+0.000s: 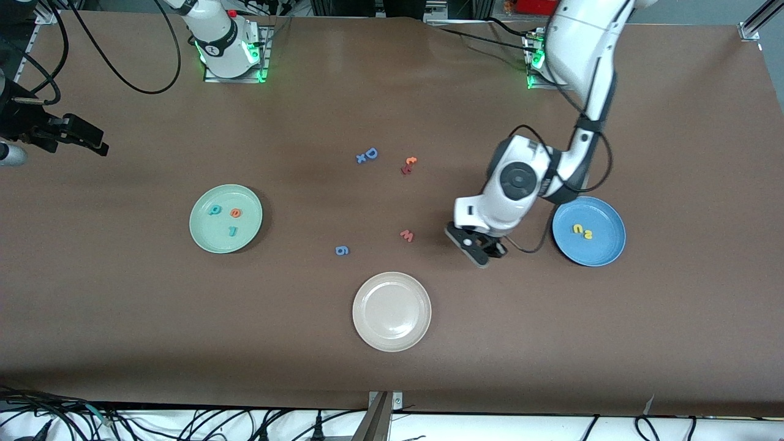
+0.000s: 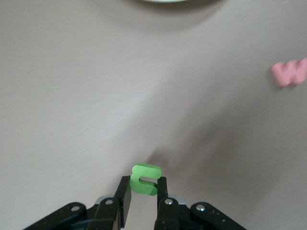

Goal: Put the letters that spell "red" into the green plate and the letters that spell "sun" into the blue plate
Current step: 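Carry the green c to the blue plate and open the left gripper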

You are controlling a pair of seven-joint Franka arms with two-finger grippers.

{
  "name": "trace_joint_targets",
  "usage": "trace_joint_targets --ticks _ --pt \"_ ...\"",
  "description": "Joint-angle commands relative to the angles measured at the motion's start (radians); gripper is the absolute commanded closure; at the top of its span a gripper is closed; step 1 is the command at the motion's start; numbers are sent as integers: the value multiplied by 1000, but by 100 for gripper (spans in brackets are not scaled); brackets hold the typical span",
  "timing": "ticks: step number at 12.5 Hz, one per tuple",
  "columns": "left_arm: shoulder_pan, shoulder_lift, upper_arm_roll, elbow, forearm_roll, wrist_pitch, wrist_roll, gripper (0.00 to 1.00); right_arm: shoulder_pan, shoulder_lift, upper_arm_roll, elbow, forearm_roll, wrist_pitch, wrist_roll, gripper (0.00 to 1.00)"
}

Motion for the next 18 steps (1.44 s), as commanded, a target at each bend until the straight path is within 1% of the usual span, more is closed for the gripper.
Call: trace_joint_targets --ticks 1,3,4,6,8,9,10,11,12,13,14,16,18 --pt "112 -71 34 -33 7 -91 211 79 10 17 -6 17 -3 4 0 0" --pt "148 -77 95 -53 19 -151 302 77 12 27 -4 17 -3 23 0 0" --pt "169 -77 111 -79 19 -152 360 76 10 31 -3 17 -3 27 0 0" --pt "217 -77 119 -120 19 -152 430 76 12 41 -3 23 -2 48 0 0" --pt "243 -71 119 -156 19 -145 442 74 13 49 -1 25 -3 53 2 0" --pt "249 -64 117 -163 14 -141 441 69 13 50 -1 30 -3 53 2 0" --pt "249 -54 117 -162 13 -135 441 43 13 49 -1 30 -2 51 -3 0" --pt "249 -54 117 -153 11 -135 439 0 13 49 -1 31 -2 51 -6 0" --pt "249 -69 117 -145 11 -135 441 0 13 49 -1 31 -2 48 -6 0" --pt "251 -108 117 -122 11 -139 439 0 13 47 -1 33 -2 44 -6 0" --pt "251 -155 117 -92 10 -148 433 0 13 46 -3 34 -3 44 -6 0" --pt "254 -270 117 -70 10 -159 424 0 13 41 -3 39 -3 39 -11 0" --pt "310 -341 108 -26 -4 -199 389 0 13 38 -4 39 0 36 -12 0"
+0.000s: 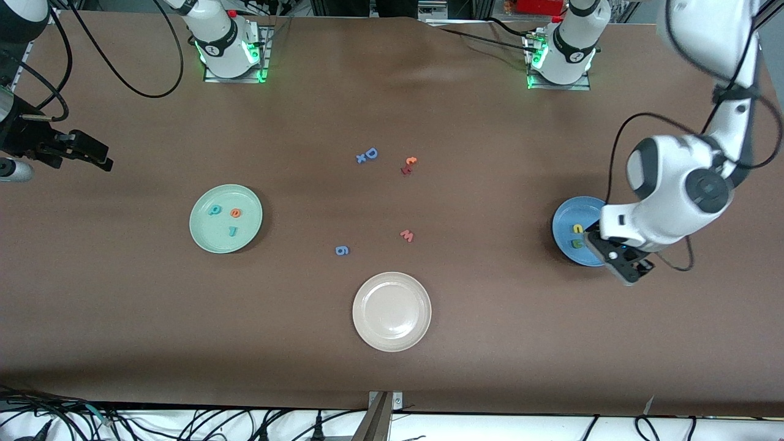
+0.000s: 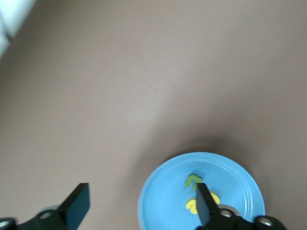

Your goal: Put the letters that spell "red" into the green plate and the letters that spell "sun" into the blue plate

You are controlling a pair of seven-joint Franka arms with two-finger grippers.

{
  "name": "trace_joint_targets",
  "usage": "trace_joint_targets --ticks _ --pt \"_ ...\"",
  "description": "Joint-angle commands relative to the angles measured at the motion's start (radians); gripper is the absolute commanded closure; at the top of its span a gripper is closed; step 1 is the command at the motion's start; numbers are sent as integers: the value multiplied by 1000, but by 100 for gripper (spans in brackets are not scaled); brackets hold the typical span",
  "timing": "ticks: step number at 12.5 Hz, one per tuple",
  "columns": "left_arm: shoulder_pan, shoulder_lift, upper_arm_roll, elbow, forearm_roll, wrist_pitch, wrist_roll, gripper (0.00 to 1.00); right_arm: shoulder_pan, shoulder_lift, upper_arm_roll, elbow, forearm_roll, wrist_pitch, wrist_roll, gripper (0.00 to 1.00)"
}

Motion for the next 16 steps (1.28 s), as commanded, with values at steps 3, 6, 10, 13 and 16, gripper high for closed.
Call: trace_joint_targets --ticks 3,6,10,13,16 --pt "115 -109 -41 135 -77 -252 -190 0 3 -3 -8 22 -2 -39 -14 0" --pt "138 -125 -87 219 -62 -461 -492 0 3 -3 -7 39 -2 -50 -14 0" --pt "140 -159 -127 197 25 -540 -636 0 2 -3 -8 41 3 -61 -11 0" --pt "144 -281 -130 -5 45 -410 -634 0 3 9 -7 68 -3 -61 -15 0" --pt "184 -371 -184 -158 73 -319 -658 0 2 11 -7 68 -2 -64 -12 0"
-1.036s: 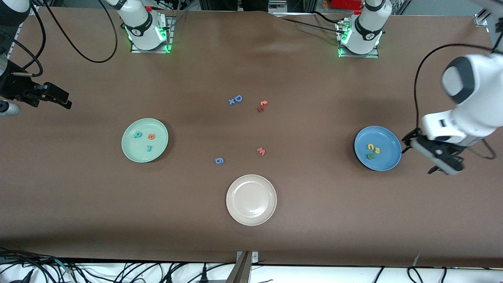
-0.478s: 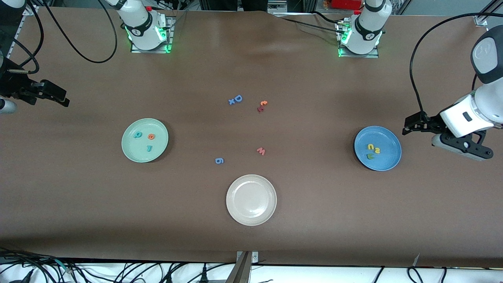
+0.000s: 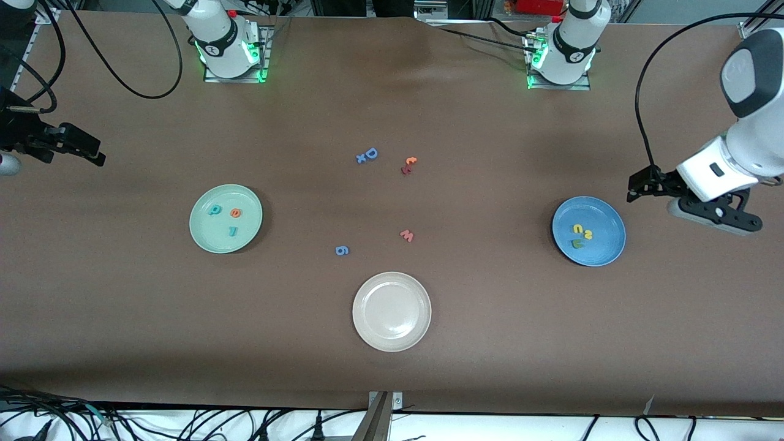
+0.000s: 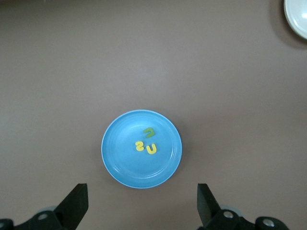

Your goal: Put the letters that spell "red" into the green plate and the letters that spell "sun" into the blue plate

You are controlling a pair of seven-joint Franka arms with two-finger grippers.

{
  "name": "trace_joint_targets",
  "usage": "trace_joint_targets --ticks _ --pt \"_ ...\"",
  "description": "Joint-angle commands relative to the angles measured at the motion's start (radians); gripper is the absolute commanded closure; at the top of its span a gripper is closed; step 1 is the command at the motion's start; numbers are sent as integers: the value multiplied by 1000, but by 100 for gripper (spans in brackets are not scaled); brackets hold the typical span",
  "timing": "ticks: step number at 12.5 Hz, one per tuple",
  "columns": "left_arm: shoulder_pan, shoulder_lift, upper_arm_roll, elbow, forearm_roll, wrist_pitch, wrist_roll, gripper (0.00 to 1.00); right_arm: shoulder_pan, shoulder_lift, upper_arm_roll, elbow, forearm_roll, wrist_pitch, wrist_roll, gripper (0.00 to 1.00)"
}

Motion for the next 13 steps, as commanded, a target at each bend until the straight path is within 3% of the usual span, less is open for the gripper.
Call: trace_joint_targets --ticks 1,3,13 --pt "79 -98 -101 -118 30 52 -48 0 2 11 -4 28 -2 -22 -10 0" --pt "85 -113 -134 -117 33 49 -91 0 3 18 -4 28 -2 -18 -7 0" --pt "85 -78 -136 -49 61 27 -125 0 5 22 -1 28 0 -22 -9 0"
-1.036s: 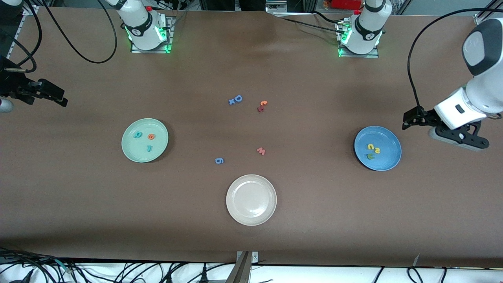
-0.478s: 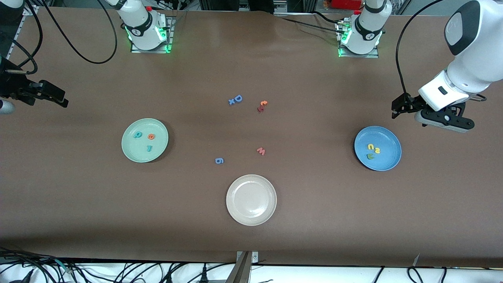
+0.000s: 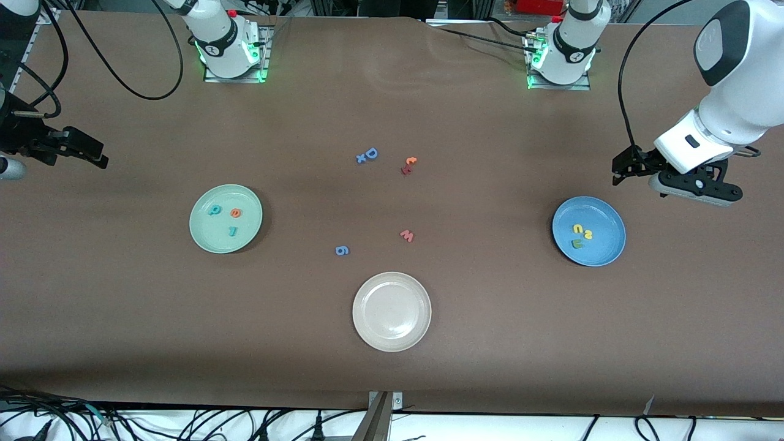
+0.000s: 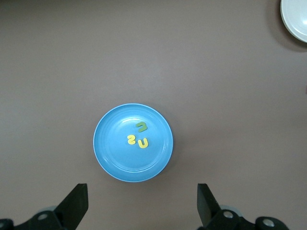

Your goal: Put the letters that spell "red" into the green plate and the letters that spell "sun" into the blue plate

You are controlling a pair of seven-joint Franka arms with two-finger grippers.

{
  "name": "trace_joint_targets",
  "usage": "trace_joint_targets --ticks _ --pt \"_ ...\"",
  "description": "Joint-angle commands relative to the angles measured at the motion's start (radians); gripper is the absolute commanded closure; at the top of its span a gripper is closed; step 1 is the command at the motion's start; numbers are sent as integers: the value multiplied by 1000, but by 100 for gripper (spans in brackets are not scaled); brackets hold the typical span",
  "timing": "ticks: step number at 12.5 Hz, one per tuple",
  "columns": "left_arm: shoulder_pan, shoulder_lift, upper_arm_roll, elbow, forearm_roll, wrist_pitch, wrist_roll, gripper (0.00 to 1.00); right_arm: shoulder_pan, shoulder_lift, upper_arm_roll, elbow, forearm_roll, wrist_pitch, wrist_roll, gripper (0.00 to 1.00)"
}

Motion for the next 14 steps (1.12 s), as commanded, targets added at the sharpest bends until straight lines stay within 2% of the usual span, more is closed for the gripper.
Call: trace_joint_targets --ticks 1,6,12,14 --pt "10 24 -13 61 31 -15 -15 0 4 9 -2 28 0 -22 -9 0" --pt "20 34 -7 205 6 -81 -117 0 4 10 -2 28 0 -22 -9 0" --pt "20 41 -7 308 6 -107 -191 0 4 9 -2 28 0 -24 -7 0" --pt "20 41 -6 314 6 -111 -191 0 4 10 -2 28 0 -22 -7 0"
